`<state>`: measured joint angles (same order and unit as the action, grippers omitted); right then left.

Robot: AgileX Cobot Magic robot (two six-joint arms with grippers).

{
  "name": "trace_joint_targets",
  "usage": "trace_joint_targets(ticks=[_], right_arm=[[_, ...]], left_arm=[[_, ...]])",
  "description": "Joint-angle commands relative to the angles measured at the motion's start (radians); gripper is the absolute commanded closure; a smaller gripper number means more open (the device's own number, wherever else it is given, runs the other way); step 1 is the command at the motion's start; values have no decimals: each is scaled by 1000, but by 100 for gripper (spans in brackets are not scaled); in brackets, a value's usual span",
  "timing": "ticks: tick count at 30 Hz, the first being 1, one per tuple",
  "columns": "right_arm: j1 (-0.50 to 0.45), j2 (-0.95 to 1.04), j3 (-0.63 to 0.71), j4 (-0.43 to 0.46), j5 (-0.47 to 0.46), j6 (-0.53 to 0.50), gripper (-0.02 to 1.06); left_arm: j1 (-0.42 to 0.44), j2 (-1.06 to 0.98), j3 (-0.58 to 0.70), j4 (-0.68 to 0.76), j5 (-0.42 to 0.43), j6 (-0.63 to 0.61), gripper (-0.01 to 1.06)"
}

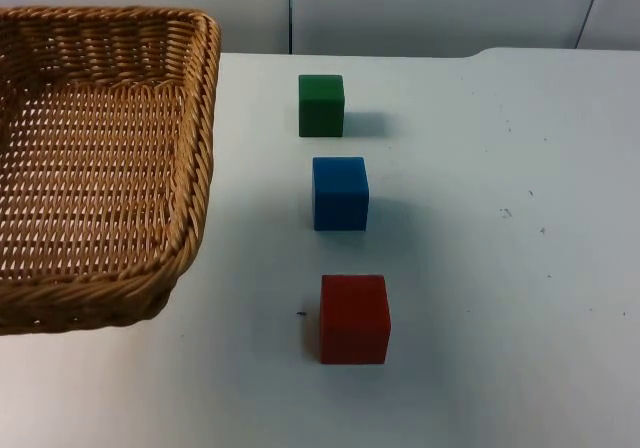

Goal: Pick up the basket with the left hand and place the blue cube into the basket with the right hand.

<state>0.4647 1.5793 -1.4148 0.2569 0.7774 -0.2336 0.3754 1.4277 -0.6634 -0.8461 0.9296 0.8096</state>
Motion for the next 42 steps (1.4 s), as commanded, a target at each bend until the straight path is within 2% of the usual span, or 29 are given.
trace_joint_targets(ticks=[1, 4, 11, 15, 30, 34, 38, 40, 42], right_arm=[[50, 53, -9, -102, -54, 127, 0], [102, 124, -9, -183, -83, 234, 0], [124, 229, -9, -174, -138, 363, 1], [124, 304, -9, -174, -199, 448, 5], [124, 515, -9, -176, -304, 629, 5], [124, 560, -10, -174, -367, 694, 5], [124, 589, -17, -185, -406, 708, 5], [124, 598, -29, -184, -404, 708, 5], [124, 624, -59, -223, -376, 737, 5]], left_arm=[[3, -11, 2, -25, 21, 3, 105], [3, -11, 2, -21, 21, 3, 105], [3, -11, 2, -21, 19, -1, 105], [3, -11, 2, -21, 19, -1, 105], [3, -11, 2, -21, 19, -1, 105], [3, -11, 2, -21, 19, -1, 105], [3, -11, 2, -21, 19, -1, 105], [3, -11, 2, -21, 19, -1, 105], [3, -11, 2, -23, 19, -1, 105]])
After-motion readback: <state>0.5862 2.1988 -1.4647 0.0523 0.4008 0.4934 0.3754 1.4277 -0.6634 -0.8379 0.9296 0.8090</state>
